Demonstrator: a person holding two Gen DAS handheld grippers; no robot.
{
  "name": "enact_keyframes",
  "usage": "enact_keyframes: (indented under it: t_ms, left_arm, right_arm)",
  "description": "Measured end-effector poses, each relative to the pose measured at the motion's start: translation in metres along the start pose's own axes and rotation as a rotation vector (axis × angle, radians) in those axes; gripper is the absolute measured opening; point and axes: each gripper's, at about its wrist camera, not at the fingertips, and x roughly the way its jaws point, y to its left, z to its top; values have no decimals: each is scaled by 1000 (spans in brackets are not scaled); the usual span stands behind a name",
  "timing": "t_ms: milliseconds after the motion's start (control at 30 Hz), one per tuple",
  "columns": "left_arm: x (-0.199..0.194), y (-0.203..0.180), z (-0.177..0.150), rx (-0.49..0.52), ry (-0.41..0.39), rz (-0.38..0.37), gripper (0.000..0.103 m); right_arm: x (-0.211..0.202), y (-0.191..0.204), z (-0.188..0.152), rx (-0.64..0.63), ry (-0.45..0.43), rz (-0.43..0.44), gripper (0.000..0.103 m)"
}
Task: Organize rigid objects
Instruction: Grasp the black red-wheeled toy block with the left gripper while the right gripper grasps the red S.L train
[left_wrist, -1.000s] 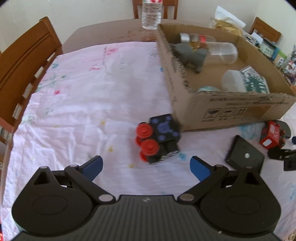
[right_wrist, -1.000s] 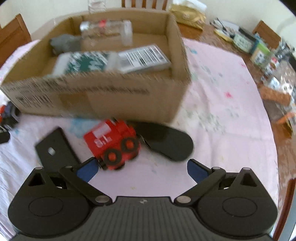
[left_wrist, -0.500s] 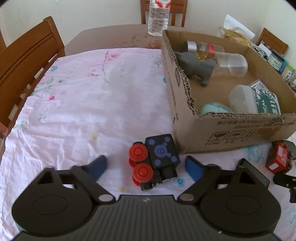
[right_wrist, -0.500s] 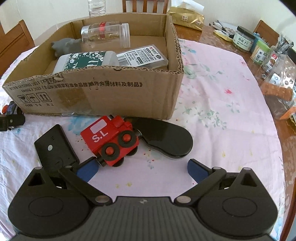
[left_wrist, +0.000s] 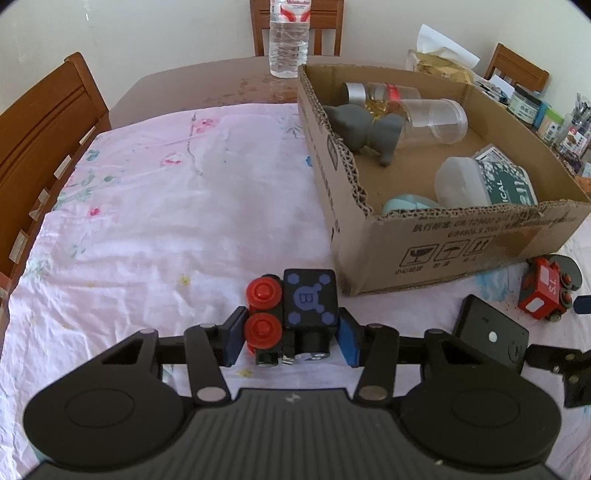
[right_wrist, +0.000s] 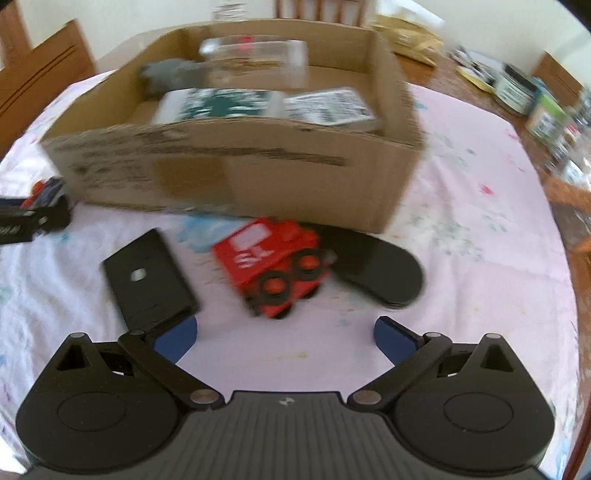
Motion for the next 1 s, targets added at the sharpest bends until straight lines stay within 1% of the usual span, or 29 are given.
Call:
enact_keyframes:
  t_ms: [133, 200, 300, 367, 467, 567, 600, 700, 767, 900, 1000]
  left_arm:
    - [1, 0, 1, 1, 1, -4, 50]
    - [1, 1, 1, -1, 3, -8, 50]
    - [1, 2, 2, -1, 4, -14, 50]
    - [2, 2, 2, 2, 5, -15, 50]
    - [2, 2, 2, 6, 6, -19, 50]
    - [2, 3, 2, 5, 6, -25, 50]
    - [2, 3, 2, 5, 6, -26, 50]
    - [2, 3, 3, -7, 8, -25, 50]
    - [3, 3, 4, -16, 7, -22, 51]
    - [4, 1, 5, -16, 12, -17, 50]
    - [0, 3, 3, 6, 23, -34, 49]
  right_arm:
    - [-6, -1, 5, 68, -13, 43, 102]
    - [-10, -3, 9, 97, -29, 49, 102]
    - [-11, -4, 18, 135, -36, 63, 96]
    - [-9, -5, 25, 163, -31, 77, 87]
    - [-3, -4, 33, 191, -26, 80, 87]
    - [0, 1, 35, 199, -42, 85, 87]
    - [1, 3, 37, 197, -46, 78, 86]
    - [3, 11, 39, 169, -45, 24, 76]
    - [3, 13, 39, 155, -43, -14, 67]
    - [4, 12, 37, 141, -39, -36, 65]
    - [1, 10, 32, 102, -12, -45, 59]
